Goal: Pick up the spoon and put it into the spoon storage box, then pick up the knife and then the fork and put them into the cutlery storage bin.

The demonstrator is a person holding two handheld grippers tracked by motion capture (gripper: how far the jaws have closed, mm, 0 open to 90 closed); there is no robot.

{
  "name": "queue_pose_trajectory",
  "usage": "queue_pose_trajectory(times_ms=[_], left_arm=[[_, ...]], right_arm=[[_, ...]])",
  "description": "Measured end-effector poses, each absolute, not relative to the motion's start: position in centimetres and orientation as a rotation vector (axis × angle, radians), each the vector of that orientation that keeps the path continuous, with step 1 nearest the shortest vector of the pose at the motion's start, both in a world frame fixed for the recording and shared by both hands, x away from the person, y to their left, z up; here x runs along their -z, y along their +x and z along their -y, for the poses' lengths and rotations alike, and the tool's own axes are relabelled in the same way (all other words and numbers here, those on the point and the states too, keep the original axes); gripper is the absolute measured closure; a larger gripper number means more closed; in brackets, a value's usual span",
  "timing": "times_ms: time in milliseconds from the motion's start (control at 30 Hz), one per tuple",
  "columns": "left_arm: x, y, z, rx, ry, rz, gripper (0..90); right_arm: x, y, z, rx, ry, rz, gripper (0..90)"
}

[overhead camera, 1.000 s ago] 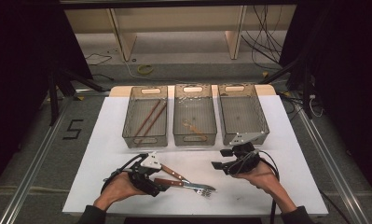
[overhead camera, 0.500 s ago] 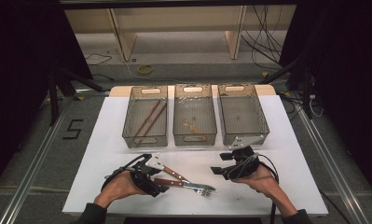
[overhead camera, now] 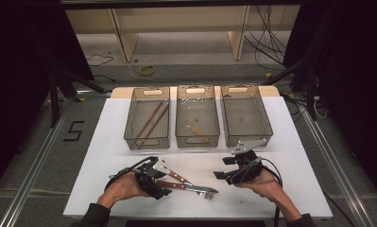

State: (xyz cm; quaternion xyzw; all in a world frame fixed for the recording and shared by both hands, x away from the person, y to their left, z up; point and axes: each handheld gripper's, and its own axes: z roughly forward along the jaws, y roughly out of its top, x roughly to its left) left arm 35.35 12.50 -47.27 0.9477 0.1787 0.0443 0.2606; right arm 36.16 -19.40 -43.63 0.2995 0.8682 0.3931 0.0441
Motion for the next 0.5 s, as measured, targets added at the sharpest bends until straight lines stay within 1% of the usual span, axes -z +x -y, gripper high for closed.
queue_pose_trajectory(times_ms=[500], left_arm=[[47.34,35.78,-12.15,-0.116,2.636,-0.44,40.5]], right_arm=[[43.87,36.15,19.39,-1.19,0.919,-2.667,34.0]])
